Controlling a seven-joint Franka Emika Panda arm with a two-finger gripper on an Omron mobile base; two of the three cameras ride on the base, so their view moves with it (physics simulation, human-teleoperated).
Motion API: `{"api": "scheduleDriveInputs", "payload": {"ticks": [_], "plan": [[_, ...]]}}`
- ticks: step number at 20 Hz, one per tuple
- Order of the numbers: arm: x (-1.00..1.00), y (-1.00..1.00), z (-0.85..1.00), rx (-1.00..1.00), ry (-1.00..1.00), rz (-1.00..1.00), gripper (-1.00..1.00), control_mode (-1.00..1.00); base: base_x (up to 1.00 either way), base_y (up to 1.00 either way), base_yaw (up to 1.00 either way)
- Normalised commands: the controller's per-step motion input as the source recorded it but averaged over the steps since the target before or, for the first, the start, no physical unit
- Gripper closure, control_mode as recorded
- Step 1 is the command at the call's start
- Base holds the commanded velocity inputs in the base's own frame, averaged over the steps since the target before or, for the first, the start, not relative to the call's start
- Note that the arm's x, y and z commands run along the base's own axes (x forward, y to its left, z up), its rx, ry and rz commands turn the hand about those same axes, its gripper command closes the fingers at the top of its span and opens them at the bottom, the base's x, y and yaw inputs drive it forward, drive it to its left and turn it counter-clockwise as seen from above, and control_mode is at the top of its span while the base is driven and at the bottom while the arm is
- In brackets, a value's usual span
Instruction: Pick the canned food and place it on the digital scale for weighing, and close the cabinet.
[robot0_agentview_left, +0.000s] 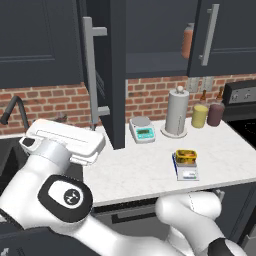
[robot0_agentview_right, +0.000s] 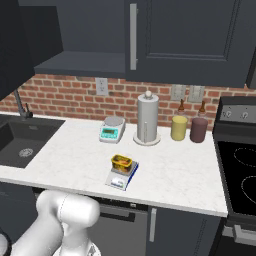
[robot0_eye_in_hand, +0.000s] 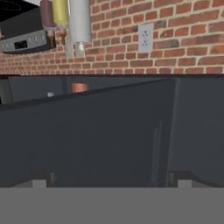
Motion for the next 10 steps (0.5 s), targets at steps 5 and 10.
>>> {"api": "scheduleDriveInputs", "payload": {"ticks": [5, 10], "plan": [[0.46, -0.32, 0.18, 0.05, -0.04, 0.00, -1.00, -1.00, 0.00, 0.00, 0.00], [0.17, -0.10, 0.38, 0.00, -0.12, 0.00, -1.00, -1.00, 0.00, 0.00, 0.00]]}}
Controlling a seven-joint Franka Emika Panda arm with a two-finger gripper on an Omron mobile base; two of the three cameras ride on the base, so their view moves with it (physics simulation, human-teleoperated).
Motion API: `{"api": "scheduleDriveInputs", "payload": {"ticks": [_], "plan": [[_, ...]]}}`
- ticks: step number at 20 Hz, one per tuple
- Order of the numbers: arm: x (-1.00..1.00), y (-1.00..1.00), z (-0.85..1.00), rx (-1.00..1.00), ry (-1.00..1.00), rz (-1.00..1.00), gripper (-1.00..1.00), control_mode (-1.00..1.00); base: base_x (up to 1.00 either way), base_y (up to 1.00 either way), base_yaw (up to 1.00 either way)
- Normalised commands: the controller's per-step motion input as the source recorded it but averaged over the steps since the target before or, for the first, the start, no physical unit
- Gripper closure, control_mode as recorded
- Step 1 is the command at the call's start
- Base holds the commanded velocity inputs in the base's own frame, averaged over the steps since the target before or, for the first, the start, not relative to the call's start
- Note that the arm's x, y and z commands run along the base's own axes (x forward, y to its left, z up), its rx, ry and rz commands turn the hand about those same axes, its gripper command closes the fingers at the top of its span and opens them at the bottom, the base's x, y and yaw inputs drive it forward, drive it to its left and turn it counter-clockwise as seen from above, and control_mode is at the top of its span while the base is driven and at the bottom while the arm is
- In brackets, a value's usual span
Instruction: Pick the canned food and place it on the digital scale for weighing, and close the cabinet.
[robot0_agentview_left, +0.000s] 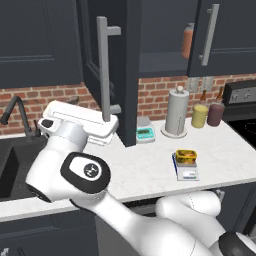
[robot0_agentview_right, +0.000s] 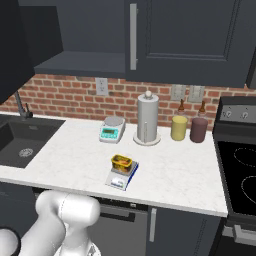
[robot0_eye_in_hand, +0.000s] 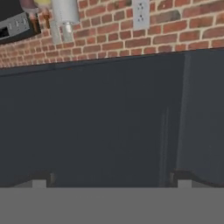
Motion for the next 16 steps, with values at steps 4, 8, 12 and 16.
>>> {"api": "scheduleDriveInputs", "payload": {"ticks": [4, 8, 12, 16], "plan": [[0.36, -0.40, 0.41, 0.05, -0.14, 0.00, -1.00, -1.00, 0.00, 0.00, 0.00], [0.68, -0.63, 0.16, 0.11, -0.02, 0.00, -1.00, -1.00, 0.00, 0.00, 0.00], [0.82, -0.67, 0.02, 0.11, -0.01, 0.00, -1.00, -1.00, 0.00, 0.00, 0.00], [0.96, -0.64, 0.00, 0.08, 0.00, 0.00, -1.00, -1.00, 0.00, 0.00, 0.00]]}}
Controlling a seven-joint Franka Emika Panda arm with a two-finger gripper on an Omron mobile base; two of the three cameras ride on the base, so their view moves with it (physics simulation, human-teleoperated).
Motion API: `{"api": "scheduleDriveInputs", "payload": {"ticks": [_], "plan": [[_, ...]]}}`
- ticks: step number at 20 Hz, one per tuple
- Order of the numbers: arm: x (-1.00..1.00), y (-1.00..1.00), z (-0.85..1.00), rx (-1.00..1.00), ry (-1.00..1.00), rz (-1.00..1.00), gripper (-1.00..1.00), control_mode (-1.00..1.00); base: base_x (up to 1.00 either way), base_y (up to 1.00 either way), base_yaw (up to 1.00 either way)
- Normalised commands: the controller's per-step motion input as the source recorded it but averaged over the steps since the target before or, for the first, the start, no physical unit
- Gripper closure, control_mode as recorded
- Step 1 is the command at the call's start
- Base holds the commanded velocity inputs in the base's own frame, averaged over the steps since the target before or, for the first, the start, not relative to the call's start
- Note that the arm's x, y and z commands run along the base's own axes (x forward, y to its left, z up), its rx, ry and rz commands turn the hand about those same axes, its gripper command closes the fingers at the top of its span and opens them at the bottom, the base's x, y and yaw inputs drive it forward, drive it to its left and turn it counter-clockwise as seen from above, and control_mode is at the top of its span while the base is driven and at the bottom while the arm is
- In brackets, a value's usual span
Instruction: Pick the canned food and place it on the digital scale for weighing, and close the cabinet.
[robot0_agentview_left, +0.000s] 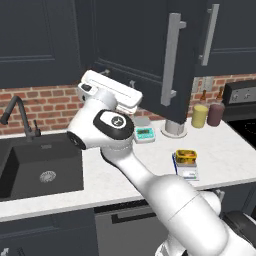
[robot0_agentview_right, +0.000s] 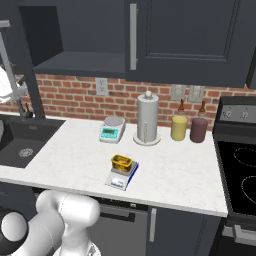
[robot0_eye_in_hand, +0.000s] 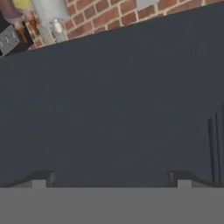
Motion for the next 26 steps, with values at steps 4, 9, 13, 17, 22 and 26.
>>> {"api": "scheduleDriveInputs", "payload": {"ticks": [4, 9, 13, 17, 22, 26], "plan": [[0.79, -0.88, 0.00, 0.14, 0.00, 0.00, -1.00, -1.00, 0.00, 0.00, 0.00], [0.73, -0.86, 0.00, 0.15, 0.00, 0.01, -1.00, -1.00, 0.00, 0.00, 0.00], [0.67, -0.71, 0.00, 0.18, 0.00, 0.07, -1.00, -1.00, 0.00, 0.00, 0.00], [0.75, -0.76, 0.00, 0.20, 0.00, 0.17, -1.00, -1.00, 0.00, 0.00, 0.00], [0.79, -0.80, -0.02, 0.20, 0.00, 0.20, -1.00, -1.00, 0.00, 0.00, 0.00], [0.83, -0.89, -0.11, 0.22, -0.07, 0.19, -1.00, -1.00, 0.00, 0.00, 0.00]]}}
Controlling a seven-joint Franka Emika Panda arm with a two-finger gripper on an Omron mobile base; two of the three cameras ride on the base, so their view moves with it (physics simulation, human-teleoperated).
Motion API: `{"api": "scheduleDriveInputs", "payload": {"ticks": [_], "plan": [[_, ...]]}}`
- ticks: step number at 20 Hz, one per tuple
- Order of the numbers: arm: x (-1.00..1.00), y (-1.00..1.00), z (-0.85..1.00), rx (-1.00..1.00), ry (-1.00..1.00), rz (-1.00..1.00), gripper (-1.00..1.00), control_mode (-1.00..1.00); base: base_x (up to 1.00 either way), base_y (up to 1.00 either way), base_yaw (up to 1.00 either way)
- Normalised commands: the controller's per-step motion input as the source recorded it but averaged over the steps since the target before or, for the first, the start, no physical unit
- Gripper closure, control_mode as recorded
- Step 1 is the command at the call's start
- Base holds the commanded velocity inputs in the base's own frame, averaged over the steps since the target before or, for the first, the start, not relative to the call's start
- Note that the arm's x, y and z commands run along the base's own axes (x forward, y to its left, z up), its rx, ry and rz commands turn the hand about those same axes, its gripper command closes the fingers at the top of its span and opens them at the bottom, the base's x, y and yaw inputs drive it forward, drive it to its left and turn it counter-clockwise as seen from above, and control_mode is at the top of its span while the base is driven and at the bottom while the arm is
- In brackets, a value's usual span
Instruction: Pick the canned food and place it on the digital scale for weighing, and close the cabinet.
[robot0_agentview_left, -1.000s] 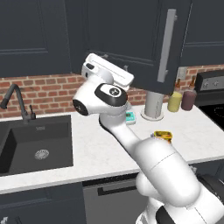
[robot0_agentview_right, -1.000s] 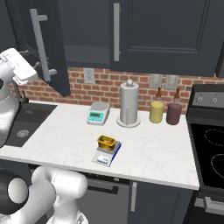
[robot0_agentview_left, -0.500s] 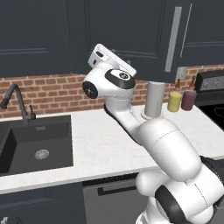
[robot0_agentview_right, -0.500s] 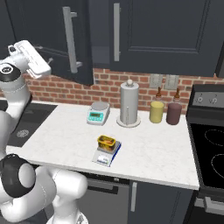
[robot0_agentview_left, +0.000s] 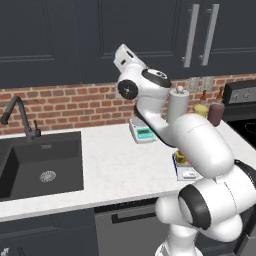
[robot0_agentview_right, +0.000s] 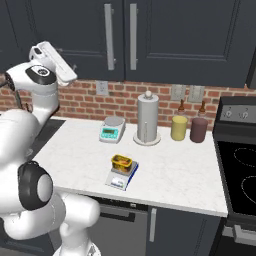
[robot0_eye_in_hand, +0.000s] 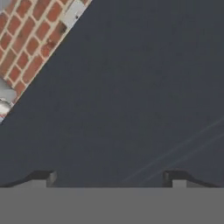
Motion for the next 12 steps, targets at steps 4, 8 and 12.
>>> {"api": "scheduleDriveInputs", "payload": {"ticks": [4, 8, 12], "plan": [[0.86, -0.85, -0.06, 0.23, -0.05, 0.19, -1.00, -1.00, 0.00, 0.00, 0.00], [0.97, -0.71, -0.05, 0.22, 0.00, 0.19, -1.00, -1.00, 0.00, 0.00, 0.00], [0.82, -0.59, -0.10, 0.20, 0.00, 0.21, -1.00, -1.00, 0.00, 0.00, 0.00]]}}
